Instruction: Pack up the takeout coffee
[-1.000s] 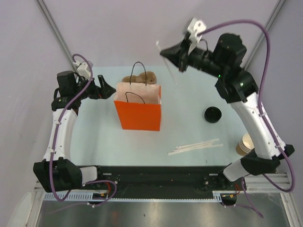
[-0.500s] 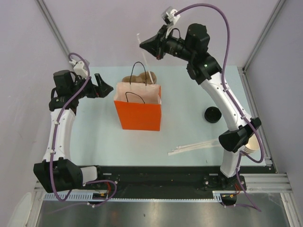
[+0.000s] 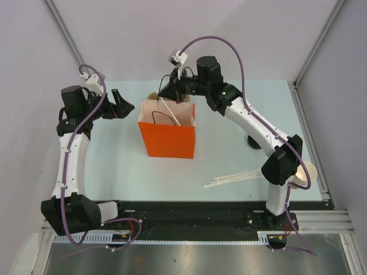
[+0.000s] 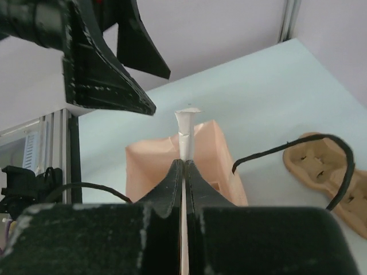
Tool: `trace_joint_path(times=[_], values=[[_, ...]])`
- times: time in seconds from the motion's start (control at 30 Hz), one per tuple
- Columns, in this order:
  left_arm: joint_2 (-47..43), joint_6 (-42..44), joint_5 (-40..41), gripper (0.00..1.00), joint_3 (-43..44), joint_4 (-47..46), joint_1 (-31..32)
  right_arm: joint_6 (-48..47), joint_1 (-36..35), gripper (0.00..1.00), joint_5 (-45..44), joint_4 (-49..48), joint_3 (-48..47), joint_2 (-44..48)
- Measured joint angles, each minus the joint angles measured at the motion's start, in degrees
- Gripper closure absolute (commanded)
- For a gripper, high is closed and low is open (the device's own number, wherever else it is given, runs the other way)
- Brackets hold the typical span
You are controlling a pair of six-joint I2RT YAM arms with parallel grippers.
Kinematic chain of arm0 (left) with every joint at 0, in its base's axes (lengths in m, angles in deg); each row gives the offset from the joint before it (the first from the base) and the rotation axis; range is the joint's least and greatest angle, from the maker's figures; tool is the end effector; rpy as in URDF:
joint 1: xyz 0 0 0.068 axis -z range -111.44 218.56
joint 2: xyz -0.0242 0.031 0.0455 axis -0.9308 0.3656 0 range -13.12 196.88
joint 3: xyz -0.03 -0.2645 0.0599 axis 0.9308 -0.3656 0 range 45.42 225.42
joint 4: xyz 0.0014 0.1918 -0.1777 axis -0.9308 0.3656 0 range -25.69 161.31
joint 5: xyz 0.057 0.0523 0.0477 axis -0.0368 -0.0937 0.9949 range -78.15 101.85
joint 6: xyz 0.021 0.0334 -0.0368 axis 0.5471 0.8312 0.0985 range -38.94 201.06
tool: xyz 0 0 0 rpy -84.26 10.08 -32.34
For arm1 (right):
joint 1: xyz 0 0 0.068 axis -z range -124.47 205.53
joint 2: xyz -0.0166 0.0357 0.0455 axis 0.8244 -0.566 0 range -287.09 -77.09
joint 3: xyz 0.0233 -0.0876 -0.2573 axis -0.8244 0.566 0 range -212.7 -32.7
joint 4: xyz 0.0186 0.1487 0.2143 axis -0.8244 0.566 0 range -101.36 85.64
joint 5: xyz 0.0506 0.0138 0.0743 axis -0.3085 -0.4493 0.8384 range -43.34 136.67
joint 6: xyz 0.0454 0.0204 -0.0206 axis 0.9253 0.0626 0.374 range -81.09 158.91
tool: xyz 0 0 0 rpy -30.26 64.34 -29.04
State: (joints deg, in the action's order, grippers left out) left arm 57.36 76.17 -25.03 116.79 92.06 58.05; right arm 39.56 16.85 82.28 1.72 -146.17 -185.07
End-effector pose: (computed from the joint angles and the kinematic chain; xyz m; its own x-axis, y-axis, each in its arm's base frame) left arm 0.2666 0.0276 0.3798 -0.4749 -0.1575 -0.8658 0.3413 0.8739 -0.3461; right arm 0.3319 0.2923 0.4342 -0.1139 -0.0795 -0.9903 -0.9574 0.2748 0.0881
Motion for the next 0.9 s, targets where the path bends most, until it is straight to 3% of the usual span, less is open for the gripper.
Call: trace_joint_path(times=[0.53,0.9], values=[[-0.96,1.46,0.02,0.01,0.00,2.34,-0.98,-7.58,-0.57,1.00,2.08,3.76,6.14,-1.05],[-2.19,2.45,0.42,0.00,0.07,3.69,-1.18,-10.54,-0.94,0.64,2.84,8.63,6.10,-2.08]])
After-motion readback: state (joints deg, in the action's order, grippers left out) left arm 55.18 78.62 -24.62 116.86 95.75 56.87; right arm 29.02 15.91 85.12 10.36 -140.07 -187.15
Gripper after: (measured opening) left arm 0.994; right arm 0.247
